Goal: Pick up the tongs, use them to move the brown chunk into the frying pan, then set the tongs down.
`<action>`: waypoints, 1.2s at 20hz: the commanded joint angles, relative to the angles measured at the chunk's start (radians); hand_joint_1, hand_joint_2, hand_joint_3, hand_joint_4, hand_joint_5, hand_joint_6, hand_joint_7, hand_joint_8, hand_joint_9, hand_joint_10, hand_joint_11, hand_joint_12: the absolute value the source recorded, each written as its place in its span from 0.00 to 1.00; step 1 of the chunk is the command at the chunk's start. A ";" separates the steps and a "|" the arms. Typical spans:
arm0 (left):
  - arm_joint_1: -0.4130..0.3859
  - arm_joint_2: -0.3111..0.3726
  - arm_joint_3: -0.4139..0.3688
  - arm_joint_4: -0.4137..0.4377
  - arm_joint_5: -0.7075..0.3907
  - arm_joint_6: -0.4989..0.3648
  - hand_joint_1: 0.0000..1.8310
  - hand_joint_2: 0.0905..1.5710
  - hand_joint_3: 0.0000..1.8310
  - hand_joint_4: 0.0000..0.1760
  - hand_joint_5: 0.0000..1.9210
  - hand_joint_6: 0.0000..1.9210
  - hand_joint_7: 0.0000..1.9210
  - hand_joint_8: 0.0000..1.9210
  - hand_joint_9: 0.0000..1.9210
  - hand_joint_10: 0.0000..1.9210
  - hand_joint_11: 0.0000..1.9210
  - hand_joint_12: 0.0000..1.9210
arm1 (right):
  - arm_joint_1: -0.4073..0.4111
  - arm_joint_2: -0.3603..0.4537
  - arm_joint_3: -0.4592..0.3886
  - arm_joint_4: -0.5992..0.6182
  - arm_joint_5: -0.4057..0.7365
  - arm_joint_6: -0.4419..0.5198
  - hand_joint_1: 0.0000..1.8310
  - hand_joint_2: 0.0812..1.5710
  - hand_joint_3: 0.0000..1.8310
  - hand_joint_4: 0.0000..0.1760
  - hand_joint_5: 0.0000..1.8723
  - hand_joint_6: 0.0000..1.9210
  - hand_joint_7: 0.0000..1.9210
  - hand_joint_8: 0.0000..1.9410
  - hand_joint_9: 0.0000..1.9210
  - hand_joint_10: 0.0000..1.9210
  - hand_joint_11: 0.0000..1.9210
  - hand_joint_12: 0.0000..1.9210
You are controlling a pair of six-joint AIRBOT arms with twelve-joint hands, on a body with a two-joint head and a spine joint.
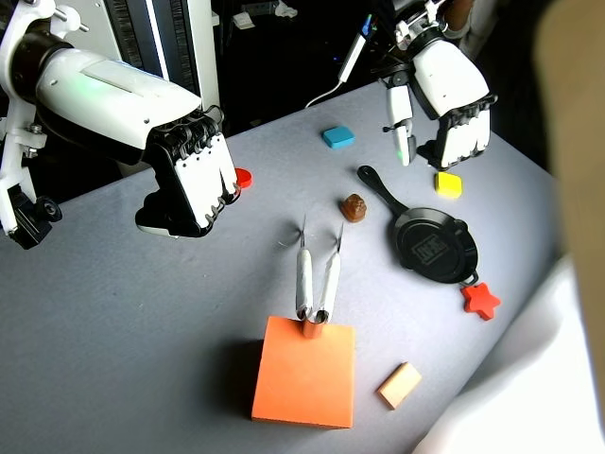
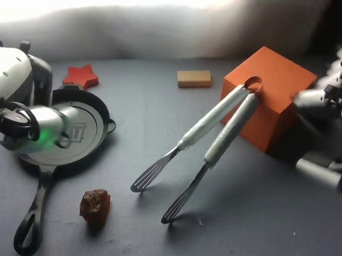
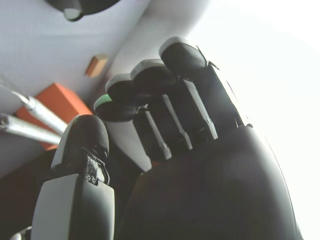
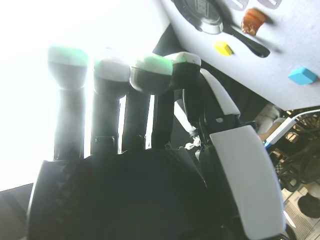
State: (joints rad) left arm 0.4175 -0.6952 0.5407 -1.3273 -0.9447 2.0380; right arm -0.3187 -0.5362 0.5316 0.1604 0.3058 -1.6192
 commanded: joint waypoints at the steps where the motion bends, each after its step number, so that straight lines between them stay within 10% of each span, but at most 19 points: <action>1: -0.009 0.010 0.002 0.079 -0.076 0.003 0.17 0.84 0.02 0.00 0.16 0.05 0.20 0.00 0.19 0.10 0.00 0.69 | 0.016 0.004 -0.006 -0.012 0.117 -0.004 0.06 0.75 0.01 0.00 0.09 0.04 0.14 0.00 0.09 0.14 0.00 0.48; 6: -0.009 0.011 -0.020 0.042 -0.152 0.075 0.20 0.83 0.00 0.00 0.13 0.01 0.16 0.00 0.15 0.05 0.00 0.57 | 0.022 0.001 -0.005 -0.012 0.117 -0.017 0.05 0.76 0.00 0.00 0.08 0.01 0.13 0.00 0.09 0.10 0.00 0.40; 9: -0.006 0.010 -0.040 0.035 -0.200 0.114 0.18 0.84 0.00 0.17 0.09 0.00 0.11 0.00 0.10 0.01 0.00 0.43 | 0.040 -0.022 0.007 -0.012 0.101 -0.050 0.04 0.75 0.00 0.00 0.07 0.00 0.11 0.00 0.08 0.07 0.00 0.35; 13: -0.004 0.007 -0.059 0.020 -0.201 0.114 0.15 0.83 0.00 0.26 0.03 0.00 0.08 0.00 0.08 0.00 0.00 0.34 | 0.134 -0.118 0.100 -0.012 -0.111 -0.034 0.22 0.66 0.00 0.00 0.01 0.00 0.04 0.00 0.03 0.03 0.00 0.12; 18: 0.024 -0.011 -0.075 0.024 -0.201 0.108 0.08 0.83 0.00 0.21 0.00 0.00 0.03 0.00 0.03 0.00 0.00 0.16 | 0.256 -0.255 0.244 -0.012 -0.322 0.036 0.38 0.59 0.00 0.00 0.00 0.00 0.00 0.00 0.00 0.00 0.00 0.00; 24: 0.154 -0.011 -0.080 0.023 -0.202 -0.033 0.11 0.82 0.00 0.10 0.01 0.01 0.04 0.00 0.03 0.00 0.00 0.20 | 0.302 -0.397 0.389 -0.012 -0.467 0.099 0.45 0.56 0.00 0.00 0.00 0.00 0.00 0.00 0.00 0.00 0.00 0.00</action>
State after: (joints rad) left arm 0.5808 -0.7090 0.4618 -1.3827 -1.0790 2.0083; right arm -0.0296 -0.9493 0.9314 0.1486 -0.2588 -1.5166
